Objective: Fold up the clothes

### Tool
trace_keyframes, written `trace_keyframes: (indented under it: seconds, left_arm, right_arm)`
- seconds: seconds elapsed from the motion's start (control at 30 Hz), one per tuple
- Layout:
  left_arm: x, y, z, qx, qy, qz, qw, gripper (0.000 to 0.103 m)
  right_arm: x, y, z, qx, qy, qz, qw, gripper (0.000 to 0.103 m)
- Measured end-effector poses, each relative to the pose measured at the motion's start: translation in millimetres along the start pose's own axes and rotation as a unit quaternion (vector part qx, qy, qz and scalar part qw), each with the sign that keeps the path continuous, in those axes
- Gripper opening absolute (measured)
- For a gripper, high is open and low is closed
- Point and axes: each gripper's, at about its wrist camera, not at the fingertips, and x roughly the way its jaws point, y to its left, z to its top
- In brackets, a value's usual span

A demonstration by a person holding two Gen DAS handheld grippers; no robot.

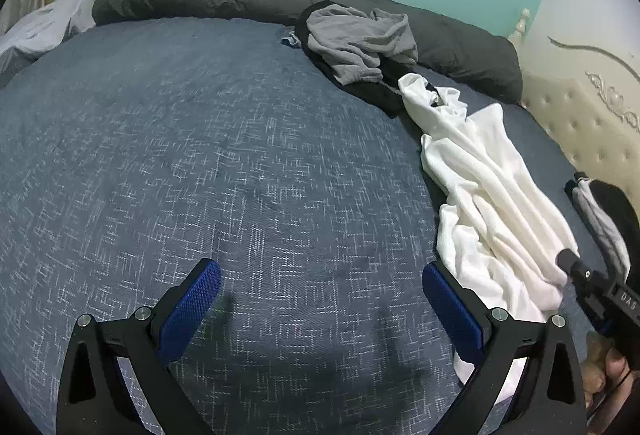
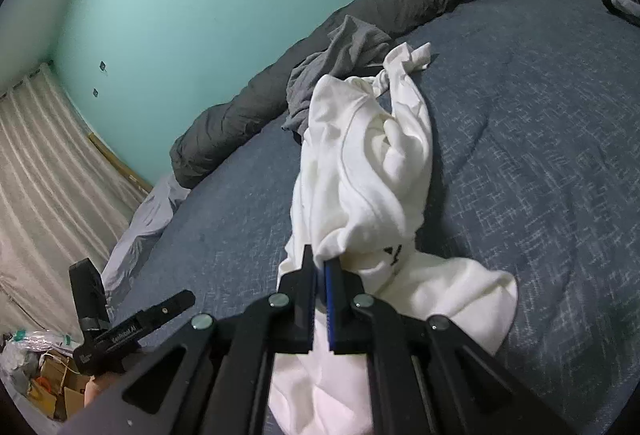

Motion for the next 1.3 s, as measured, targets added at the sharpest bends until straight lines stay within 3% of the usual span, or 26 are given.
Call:
trace_keyframes:
  seconds: [0.37, 0.57, 0.73, 1.3]
  left_arm:
    - [8.0, -23.0, -4.7, 0.063, 0.005, -0.001, 0.998, 0.103]
    - [6.6, -33.6, -3.9, 0.063, 0.005, -0.01, 0.9979, 0.103]
    - [11.2, -40.3, 5.5, 0.062, 0.006, 0.008, 0.998, 0.103]
    - [41.7, -118.1, 108.4, 0.151, 0.007, -0.007, 0.9885, 0.103]
  right_arm:
    - [11.1, -8.0, 4.3, 0.015, 0.012, 0.023, 1.0, 0.003]
    - [14.8, -8.4, 5.5, 0.007, 0.011, 0.019, 1.0, 0.003]
    - [13.5, -8.4, 8.9, 0.009, 0.015, 0.027, 0.999, 0.003]
    - [5.8, -18.3, 20.6, 0.04, 0.003, 0.039, 0.998, 0.003]
